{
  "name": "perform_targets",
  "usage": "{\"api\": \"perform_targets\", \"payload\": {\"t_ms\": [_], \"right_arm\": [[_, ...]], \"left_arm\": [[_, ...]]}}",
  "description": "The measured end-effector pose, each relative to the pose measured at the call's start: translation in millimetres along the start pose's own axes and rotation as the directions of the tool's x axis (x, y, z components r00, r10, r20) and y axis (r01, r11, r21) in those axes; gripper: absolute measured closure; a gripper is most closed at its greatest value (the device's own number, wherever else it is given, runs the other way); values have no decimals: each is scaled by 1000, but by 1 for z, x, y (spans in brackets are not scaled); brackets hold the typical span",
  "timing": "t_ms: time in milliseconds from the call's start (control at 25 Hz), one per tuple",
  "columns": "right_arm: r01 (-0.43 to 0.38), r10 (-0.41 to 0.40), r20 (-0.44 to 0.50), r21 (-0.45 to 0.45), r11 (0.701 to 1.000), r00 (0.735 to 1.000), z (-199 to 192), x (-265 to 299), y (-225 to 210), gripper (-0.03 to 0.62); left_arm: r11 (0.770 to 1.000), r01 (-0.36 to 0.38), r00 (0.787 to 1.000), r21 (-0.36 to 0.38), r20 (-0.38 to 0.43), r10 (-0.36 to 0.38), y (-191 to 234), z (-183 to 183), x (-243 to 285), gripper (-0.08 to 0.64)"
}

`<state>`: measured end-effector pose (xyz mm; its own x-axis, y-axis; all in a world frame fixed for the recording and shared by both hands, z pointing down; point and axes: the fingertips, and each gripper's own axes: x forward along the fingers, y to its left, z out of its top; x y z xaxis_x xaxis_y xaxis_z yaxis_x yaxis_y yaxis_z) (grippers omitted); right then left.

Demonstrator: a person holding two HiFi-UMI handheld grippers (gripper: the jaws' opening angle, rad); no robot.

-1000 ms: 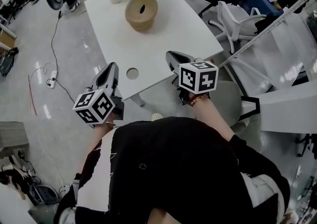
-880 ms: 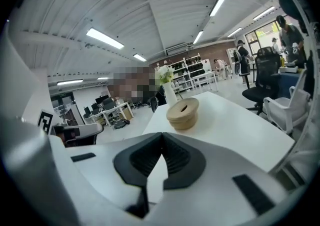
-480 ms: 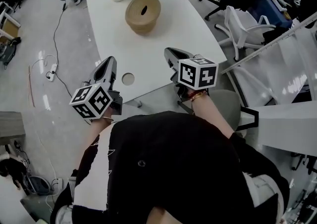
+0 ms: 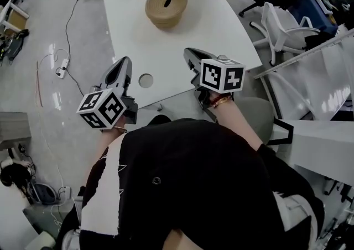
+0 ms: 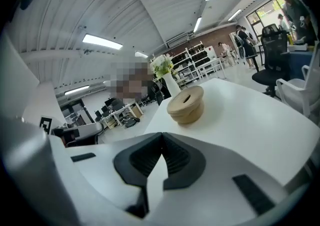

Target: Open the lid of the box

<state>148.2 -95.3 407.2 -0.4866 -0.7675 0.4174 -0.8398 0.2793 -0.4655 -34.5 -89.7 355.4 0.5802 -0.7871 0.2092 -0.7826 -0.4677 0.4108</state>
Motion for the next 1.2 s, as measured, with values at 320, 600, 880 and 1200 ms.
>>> {"api": "perform_targets", "payload": {"t_ms": [320,600,880,1200], "right_arm": [[-69,69,4,-4,998,998,-11,19,7,588],[-93,93,26,10,996,995,-12,37,17,588],[-77,77,21,14,997,997,-13,63,25,588],[-30,29,20,33,999,999,-7,96,33,588]], "left_arm": [[999,-32,999,-1,-21,32,9,-4,-8,549],[997,-79,997,-9,-2,79,33,0,-20,549],[997,-68,997,-33,-30,67,66,-2,-18,549],[997,-69,995,-40,-71,66,111,10,-12,549]]}}
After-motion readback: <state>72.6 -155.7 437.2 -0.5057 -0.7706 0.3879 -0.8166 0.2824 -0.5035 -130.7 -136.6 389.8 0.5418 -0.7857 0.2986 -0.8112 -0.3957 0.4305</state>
